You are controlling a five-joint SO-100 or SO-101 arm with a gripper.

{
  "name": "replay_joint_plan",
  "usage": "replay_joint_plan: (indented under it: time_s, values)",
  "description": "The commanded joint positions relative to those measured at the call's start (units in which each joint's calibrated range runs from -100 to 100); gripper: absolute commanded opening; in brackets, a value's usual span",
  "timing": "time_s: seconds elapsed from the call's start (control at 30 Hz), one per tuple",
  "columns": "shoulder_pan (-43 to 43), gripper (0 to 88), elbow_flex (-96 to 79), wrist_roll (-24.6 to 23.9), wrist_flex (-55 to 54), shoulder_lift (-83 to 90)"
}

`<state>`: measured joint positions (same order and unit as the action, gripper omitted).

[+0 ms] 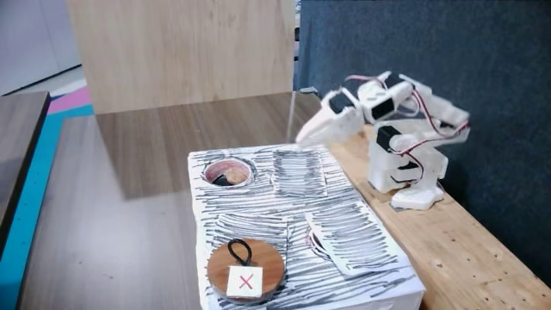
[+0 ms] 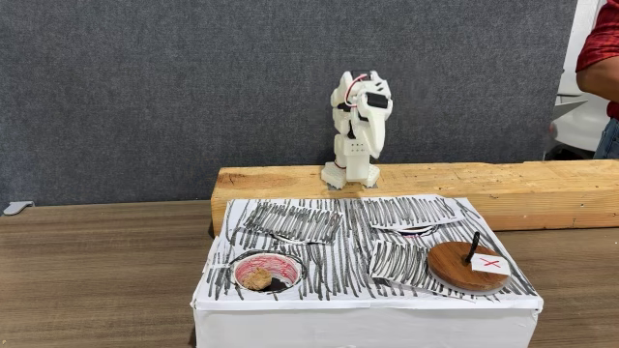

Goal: Pick the brown debris from the hole.

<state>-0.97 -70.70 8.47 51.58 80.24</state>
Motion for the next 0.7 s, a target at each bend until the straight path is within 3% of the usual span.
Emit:
replay_joint_plan:
  time_s: [0.0,0.17,0.4,0.5,0.67]
  values:
    - [-3.12,4.0,21.84,-0.32,3.56,-23.38]
    - [-6.78,4.0,50.98,-0.37,13.28,-47.41]
    - [-11.02,4.0,85.31,-0.42,38.19,-69.27]
    - [-13.87,4.0,94.7,-1.05,43.89,-76.22]
    - [-22.42,4.1,99.44,-1.82,44.65,-82.67]
